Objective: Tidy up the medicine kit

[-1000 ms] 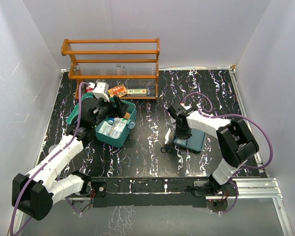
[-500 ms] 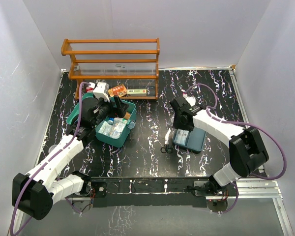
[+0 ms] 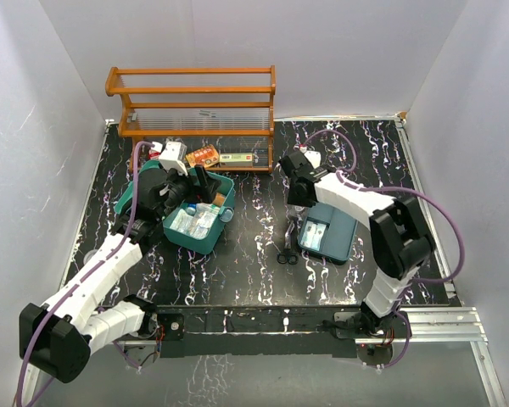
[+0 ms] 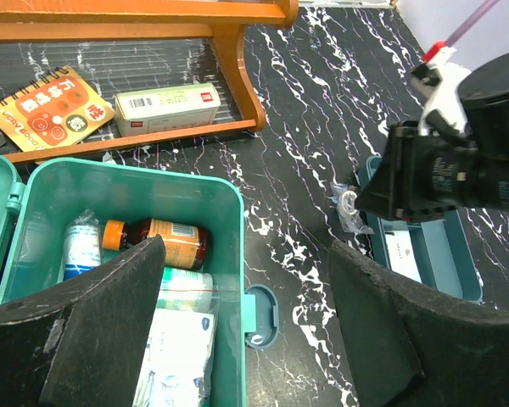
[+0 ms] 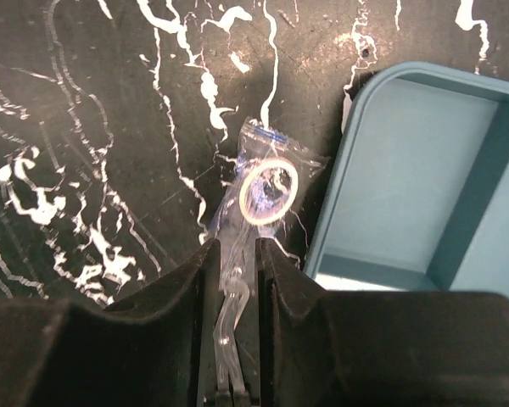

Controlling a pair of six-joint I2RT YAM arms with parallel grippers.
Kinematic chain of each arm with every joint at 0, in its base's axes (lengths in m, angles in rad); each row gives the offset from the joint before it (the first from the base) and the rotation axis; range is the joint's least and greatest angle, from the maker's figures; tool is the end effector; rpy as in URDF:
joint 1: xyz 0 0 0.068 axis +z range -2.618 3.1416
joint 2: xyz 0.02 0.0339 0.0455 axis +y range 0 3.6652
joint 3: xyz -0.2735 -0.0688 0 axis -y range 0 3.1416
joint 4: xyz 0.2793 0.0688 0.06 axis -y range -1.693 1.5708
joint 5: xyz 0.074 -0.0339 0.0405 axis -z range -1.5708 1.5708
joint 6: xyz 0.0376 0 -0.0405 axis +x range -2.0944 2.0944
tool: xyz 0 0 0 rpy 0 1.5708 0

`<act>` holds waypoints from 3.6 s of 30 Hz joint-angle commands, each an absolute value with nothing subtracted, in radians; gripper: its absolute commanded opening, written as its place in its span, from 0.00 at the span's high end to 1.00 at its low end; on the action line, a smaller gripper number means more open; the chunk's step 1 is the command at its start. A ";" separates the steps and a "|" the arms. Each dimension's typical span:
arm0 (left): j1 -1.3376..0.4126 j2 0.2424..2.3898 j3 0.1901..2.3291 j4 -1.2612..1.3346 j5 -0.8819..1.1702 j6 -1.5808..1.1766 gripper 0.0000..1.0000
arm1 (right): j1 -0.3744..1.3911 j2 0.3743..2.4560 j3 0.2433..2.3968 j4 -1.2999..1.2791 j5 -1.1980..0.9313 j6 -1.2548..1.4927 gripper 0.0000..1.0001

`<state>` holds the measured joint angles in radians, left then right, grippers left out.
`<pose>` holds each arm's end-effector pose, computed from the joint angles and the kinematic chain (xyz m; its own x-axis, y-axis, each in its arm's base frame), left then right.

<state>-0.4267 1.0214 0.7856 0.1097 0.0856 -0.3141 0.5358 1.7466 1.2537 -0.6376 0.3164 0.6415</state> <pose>0.2475 -0.1161 0.3258 -0.2601 -0.2199 -0.9402 0.4302 0.8453 -0.3167 0.3405 0.1886 0.2042 -0.8453 0.1595 -0.5099 0.1681 0.9853 0.0295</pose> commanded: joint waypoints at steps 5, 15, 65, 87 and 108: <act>-0.421 0.962 0.817 0.087 0.066 -0.310 0.24 | 0.535 1.859 1.316 -0.576 0.367 0.630 0.76; -0.422 0.965 0.819 0.088 0.068 -0.315 0.24 | 0.535 1.871 1.367 -0.592 0.390 0.594 0.74; -0.421 0.992 0.808 0.104 0.054 -0.321 0.24 | 0.489 1.863 1.391 -0.528 0.374 0.531 1.00; -0.422 0.991 0.807 0.109 0.082 -0.340 0.24 | 0.353 1.646 1.096 -0.421 0.385 0.504 1.00; -0.421 0.988 0.809 0.106 0.091 -0.350 0.24 | 0.353 1.690 1.144 -0.448 0.383 0.471 0.76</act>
